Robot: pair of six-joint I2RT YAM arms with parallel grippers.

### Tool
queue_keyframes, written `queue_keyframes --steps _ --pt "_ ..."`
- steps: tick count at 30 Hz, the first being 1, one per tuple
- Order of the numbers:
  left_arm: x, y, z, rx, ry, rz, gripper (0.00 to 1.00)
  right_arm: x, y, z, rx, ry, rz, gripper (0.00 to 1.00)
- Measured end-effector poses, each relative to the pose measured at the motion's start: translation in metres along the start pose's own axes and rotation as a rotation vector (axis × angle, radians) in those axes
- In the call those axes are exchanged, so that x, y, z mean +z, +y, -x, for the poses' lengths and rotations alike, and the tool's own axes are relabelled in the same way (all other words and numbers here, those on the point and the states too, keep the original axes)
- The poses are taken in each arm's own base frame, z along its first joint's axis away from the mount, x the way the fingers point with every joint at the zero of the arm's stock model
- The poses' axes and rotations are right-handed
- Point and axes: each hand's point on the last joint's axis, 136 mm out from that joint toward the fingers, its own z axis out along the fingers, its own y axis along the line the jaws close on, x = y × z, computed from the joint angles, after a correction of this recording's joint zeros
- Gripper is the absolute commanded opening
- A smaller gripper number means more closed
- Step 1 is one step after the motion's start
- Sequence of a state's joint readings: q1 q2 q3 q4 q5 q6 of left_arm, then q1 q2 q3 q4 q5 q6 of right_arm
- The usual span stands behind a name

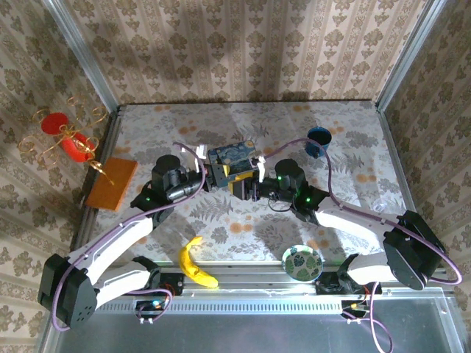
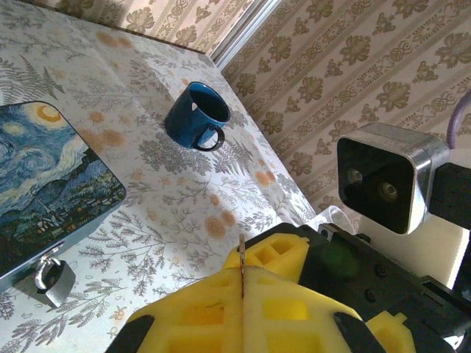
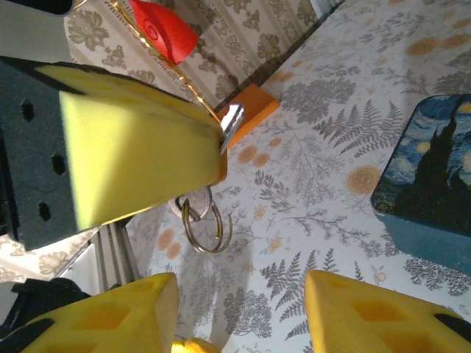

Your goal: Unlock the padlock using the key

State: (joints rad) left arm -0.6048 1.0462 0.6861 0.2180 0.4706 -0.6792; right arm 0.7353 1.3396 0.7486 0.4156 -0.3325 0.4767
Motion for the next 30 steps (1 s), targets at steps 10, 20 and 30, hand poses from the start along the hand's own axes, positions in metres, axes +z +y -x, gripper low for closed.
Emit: queue_keyframes --steps 10,20,30 --pt "0.005 -0.003 -0.007 -0.008 0.018 -0.003 0.0 0.001 -0.002 0.004 -0.034 -0.021 -0.031 0.47" --pt "0.012 -0.001 -0.008 -0.024 0.014 0.004 0.0 0.003 0.004 0.007 -0.068 -0.028 -0.031 0.0" --pt "0.01 -0.002 0.001 -0.052 -0.024 -0.001 0.7 -0.015 -0.009 0.005 -0.174 0.023 -0.157 0.0"
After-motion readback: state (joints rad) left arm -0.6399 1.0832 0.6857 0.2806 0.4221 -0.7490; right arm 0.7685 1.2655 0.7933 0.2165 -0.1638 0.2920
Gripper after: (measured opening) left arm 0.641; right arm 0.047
